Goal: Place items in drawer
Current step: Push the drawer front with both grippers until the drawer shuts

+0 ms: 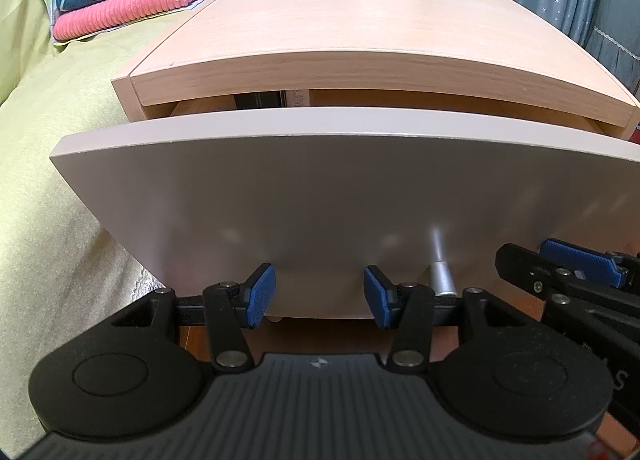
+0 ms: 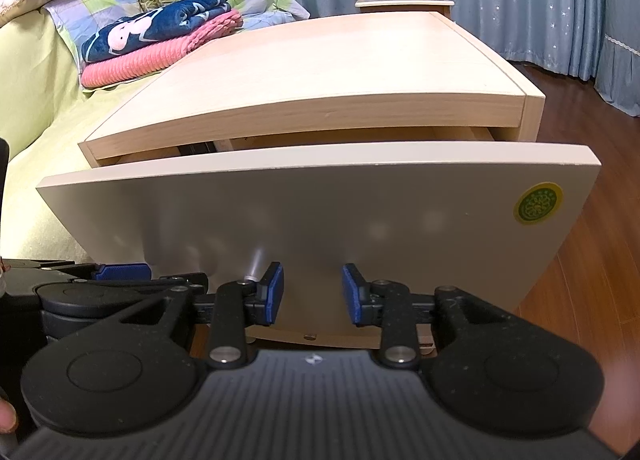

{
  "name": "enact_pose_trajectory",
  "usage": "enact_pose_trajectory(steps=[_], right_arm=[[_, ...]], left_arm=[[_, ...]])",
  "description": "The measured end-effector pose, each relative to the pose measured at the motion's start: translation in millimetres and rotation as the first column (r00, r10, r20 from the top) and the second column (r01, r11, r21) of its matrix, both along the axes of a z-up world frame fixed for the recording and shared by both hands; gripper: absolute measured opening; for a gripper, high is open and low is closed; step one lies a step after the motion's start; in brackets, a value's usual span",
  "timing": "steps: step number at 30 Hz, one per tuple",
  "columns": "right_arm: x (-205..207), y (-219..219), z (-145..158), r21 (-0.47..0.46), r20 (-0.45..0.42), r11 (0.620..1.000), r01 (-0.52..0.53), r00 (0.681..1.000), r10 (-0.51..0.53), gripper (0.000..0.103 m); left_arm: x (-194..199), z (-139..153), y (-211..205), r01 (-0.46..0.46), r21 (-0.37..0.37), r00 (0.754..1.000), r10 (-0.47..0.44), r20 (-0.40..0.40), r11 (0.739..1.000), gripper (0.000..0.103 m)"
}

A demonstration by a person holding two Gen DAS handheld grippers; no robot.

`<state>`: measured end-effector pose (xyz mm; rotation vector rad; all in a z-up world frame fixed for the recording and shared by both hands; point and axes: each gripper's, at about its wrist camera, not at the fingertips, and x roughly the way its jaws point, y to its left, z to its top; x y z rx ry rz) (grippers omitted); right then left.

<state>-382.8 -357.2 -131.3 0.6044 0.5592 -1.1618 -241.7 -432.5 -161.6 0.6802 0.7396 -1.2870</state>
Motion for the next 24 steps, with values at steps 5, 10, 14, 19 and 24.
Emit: enact_pose_trajectory(steps=[5,10,14,19,24], right_arm=[[0.0,-2.0,-0.3,0.000,0.002,1.000,0.002,1.000,-0.002,0.028],[0.7,-3.7,-0.4,0.000,0.003,1.000,0.004,1.000,-0.004,0.028],[1.2,-5.1,-0.6,0.000,0.004,1.000,0.005,1.000,-0.005,0.028],[0.7,-6.5,-0.7,0.000,0.006,1.000,0.007,1.000,-0.007,0.028],[1.5,-8.3,-0.9,-0.001,0.006,1.000,0.009,1.000,-0.009,0.028]], left_arm=[[1.6,0.3,-2.2,-0.003,0.000,1.000,0.003,-0.005,1.000,0.054],[1.7,0.3,-3.5,-0.004,-0.001,1.000,0.004,-0.005,1.000,0.054],[0.3,0.0,-3.5,-0.005,-0.003,1.000,0.005,-0.005,1.000,0.054],[-0.1,-0.1,-3.9,-0.007,-0.006,1.000,0.007,-0.003,1.000,0.054],[0.2,-0.2,-5.7,-0.010,-0.007,1.000,0.010,-0.004,1.000,0.054]])
